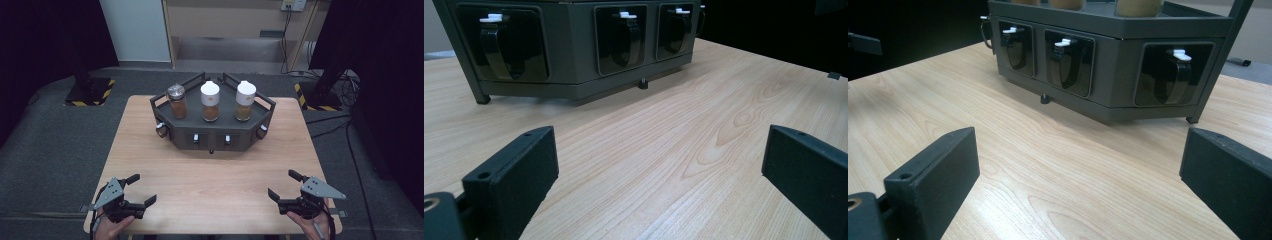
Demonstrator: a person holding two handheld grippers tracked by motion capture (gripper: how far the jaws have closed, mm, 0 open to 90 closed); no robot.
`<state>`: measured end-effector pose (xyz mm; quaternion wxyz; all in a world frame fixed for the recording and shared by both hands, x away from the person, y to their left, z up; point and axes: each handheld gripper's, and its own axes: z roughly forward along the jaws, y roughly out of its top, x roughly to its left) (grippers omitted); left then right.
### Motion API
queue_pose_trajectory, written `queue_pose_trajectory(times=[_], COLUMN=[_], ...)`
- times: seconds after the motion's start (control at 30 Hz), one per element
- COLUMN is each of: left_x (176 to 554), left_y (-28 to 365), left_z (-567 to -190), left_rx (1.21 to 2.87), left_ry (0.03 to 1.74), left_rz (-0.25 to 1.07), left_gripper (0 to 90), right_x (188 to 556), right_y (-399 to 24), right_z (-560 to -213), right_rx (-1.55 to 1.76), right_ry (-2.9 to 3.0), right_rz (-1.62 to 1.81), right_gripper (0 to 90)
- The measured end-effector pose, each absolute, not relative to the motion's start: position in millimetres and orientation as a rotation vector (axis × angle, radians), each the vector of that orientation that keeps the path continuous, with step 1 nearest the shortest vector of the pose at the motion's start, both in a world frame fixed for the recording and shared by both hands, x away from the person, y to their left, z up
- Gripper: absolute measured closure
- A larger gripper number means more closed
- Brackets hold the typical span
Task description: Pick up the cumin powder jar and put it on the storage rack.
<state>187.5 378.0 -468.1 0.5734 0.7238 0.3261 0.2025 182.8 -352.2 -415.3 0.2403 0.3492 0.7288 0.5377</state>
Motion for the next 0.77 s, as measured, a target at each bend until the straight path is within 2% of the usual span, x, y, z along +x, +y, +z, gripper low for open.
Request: queue_pose_trajectory(times=[0.77], left_x=[188.0], left_y=[378.4], left_z=[-469.4], left_rx=[1.683], left_ry=[0.761], left_rz=[0.471], left_gripper=[0.4], right_x=[183.7], right_y=[-352.4], right_z=[-428.3], right_rx=[0.931], right_ry=[1.987], right_rz=[1.466], right_gripper=[1.7])
